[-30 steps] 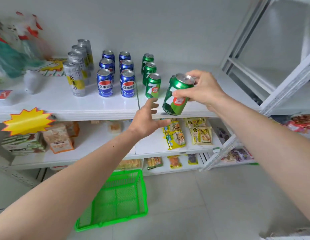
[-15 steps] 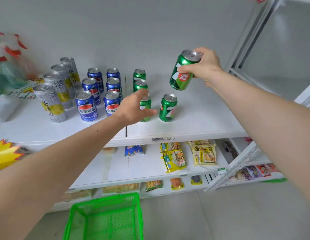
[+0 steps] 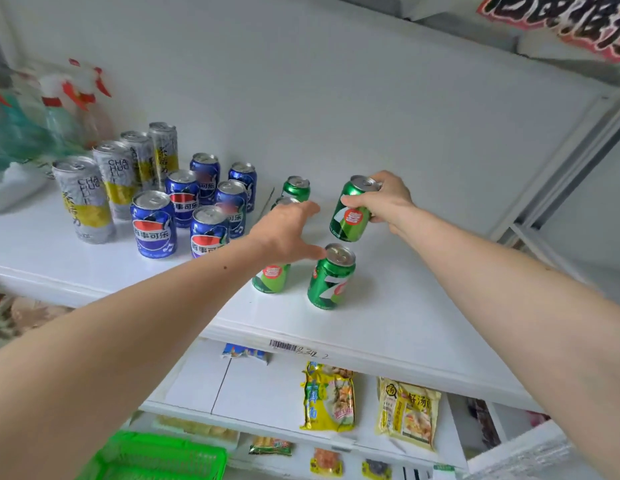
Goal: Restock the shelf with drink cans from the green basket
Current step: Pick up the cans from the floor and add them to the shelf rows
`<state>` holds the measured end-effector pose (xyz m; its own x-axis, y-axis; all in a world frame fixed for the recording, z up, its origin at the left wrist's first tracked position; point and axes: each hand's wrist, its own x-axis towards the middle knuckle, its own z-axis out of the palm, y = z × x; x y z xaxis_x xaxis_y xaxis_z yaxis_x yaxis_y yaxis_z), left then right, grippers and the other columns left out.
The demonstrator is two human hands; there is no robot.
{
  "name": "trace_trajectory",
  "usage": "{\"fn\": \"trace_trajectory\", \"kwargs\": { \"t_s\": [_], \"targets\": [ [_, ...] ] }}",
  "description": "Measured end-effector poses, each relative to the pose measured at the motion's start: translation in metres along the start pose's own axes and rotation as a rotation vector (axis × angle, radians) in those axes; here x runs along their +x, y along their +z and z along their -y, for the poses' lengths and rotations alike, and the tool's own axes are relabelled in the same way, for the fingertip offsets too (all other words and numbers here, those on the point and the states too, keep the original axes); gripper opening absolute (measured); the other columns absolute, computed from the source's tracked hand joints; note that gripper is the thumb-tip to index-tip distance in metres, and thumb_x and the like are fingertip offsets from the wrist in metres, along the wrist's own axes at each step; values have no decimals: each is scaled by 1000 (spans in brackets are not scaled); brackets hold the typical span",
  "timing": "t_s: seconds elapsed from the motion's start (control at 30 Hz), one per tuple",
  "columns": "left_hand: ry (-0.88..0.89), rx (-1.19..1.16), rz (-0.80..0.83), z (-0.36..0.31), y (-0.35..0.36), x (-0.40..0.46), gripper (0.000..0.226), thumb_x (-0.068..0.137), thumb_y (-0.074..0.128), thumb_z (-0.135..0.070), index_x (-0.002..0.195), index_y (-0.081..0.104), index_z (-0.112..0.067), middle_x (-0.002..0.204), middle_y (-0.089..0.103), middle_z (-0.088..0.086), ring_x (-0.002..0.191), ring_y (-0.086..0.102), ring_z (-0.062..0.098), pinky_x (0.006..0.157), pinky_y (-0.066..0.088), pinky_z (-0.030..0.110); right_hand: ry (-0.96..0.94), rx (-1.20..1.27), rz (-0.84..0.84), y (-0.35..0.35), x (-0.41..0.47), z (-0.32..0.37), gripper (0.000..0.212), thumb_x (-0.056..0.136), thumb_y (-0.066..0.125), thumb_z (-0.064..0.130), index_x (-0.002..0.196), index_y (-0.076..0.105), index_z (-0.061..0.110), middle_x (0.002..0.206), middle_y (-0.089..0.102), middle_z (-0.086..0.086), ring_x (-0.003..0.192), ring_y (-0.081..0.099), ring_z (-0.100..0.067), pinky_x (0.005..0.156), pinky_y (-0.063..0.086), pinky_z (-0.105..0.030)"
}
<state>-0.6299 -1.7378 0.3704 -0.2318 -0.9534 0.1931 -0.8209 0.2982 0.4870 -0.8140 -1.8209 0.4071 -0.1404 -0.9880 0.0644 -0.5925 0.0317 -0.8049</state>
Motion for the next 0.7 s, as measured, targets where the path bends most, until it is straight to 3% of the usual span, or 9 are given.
{"fn": "trace_trajectory", "kwargs": {
  "t_s": [0.17,0.27,0.5,0.7],
  "targets": [
    [-23,84,-16,8,11,8,86,71,76,-48,142,36,-20,139,49,3,130,39,24,104,40,43,9,-54,131,20,17,-21,42,66,88,21,91,53,23,107,63,-4,98,64,-24,86,58,-44],
    [-35,120,23,12,13,7,89,71,76,-49,144,33,-21,142,47,1,133,35,23,105,38,45,32,-78,185,32,22,-34,50,66,87,20,105,56,19,107,64,-2,97,63,-22,86,58,-45],
    [-71,186,52,18,21,3,89,71,72,-55,145,32,-25,142,45,-1,133,36,22,107,35,46,34,-70,250,44,20,-50,57,63,90,20,110,58,23,105,63,0,94,64,-18,78,61,-39],
    [-70,235,61,20,23,7,89,71,70,-59,144,31,-27,144,44,-3,134,34,22,110,32,45,24,-91,252,49,17,-55,47,60,89,21,93,56,27,98,64,-1,92,65,-21,77,61,-42]
  ]
}}
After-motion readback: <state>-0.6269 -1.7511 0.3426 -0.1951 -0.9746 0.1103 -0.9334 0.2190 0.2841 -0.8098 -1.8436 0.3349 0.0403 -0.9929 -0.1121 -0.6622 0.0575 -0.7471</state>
